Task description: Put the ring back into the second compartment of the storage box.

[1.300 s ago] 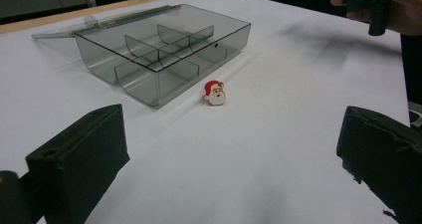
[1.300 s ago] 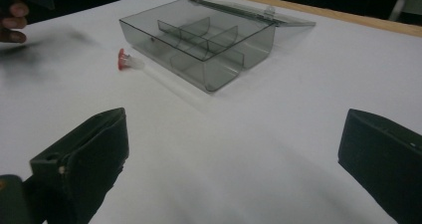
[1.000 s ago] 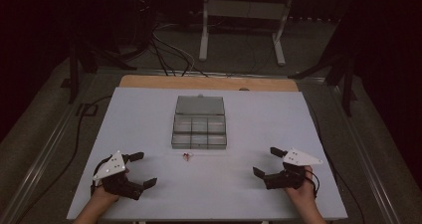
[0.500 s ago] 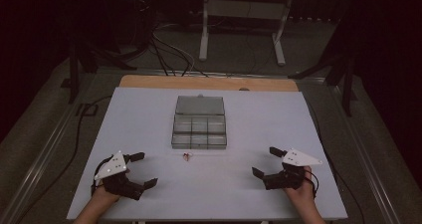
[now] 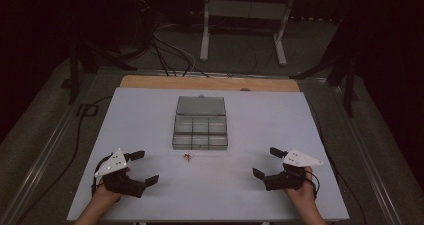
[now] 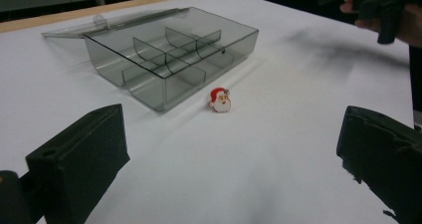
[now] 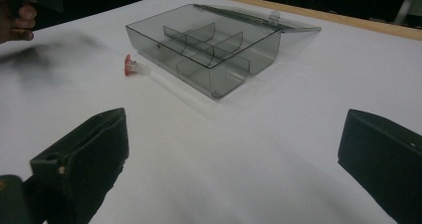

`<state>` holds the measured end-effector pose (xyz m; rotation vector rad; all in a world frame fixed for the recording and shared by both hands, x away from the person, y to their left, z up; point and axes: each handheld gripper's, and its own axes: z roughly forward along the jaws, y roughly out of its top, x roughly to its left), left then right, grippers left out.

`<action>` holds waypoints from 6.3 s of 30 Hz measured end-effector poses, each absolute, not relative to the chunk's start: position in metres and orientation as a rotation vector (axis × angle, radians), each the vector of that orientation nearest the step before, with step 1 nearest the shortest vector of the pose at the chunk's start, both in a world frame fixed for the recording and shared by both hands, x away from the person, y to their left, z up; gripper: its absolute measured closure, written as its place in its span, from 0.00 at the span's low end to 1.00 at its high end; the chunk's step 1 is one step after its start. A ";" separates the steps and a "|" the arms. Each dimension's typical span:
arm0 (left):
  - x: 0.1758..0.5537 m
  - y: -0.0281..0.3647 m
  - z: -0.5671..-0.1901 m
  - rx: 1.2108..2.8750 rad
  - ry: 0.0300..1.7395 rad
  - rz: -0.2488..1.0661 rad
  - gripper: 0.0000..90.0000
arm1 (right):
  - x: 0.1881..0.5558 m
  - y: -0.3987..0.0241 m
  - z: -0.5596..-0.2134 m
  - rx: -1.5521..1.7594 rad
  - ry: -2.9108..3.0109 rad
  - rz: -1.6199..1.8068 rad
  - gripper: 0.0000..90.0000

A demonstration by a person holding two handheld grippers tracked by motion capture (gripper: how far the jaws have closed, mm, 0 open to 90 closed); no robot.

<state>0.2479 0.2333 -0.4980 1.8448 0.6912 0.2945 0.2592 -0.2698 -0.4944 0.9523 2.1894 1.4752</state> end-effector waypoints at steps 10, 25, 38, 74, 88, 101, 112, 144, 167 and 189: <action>0.251 0.225 -0.491 1.866 0.694 0.301 0.01 | 0.259 -0.270 -0.494 0.955 2.185 1.470 0.00; 0.257 0.211 -0.484 1.863 0.724 0.326 0.01 | 0.260 -0.269 -0.495 0.967 2.191 1.474 0.00; 0.264 0.198 -0.483 1.863 0.771 0.337 0.01 | 0.260 -0.268 -0.496 0.969 2.196 1.472 0.00; 0.279 0.145 -0.497 1.902 0.966 0.389 0.01 | 0.260 -0.269 -0.496 0.977 2.212 1.480 0.00; 0.281 0.131 -0.501 1.952 0.964 0.365 0.01 | 0.261 -0.269 -0.496 0.974 2.212 1.479 0.00; 0.286 0.124 -0.505 2.009 0.995 0.297 0.03 | 0.261 -0.269 -0.496 0.977 2.211 1.485 0.00; 0.289 0.119 -0.509 2.084 1.003 0.324 0.14 | 0.260 -0.269 -0.496 0.973 2.212 1.482 0.00; 0.301 0.107 -0.520 2.177 0.987 0.336 0.52 | 0.261 -0.270 -0.496 0.983 2.211 1.486 0.00; 0.307 0.105 -0.521 2.197 0.975 0.338 0.77 | 0.261 -0.270 -0.497 0.980 2.219 1.483 0.00; 0.304 0.107 -0.514 2.212 0.951 0.345 0.82 | 0.261 -0.270 -0.496 0.979 2.220 1.482 0.00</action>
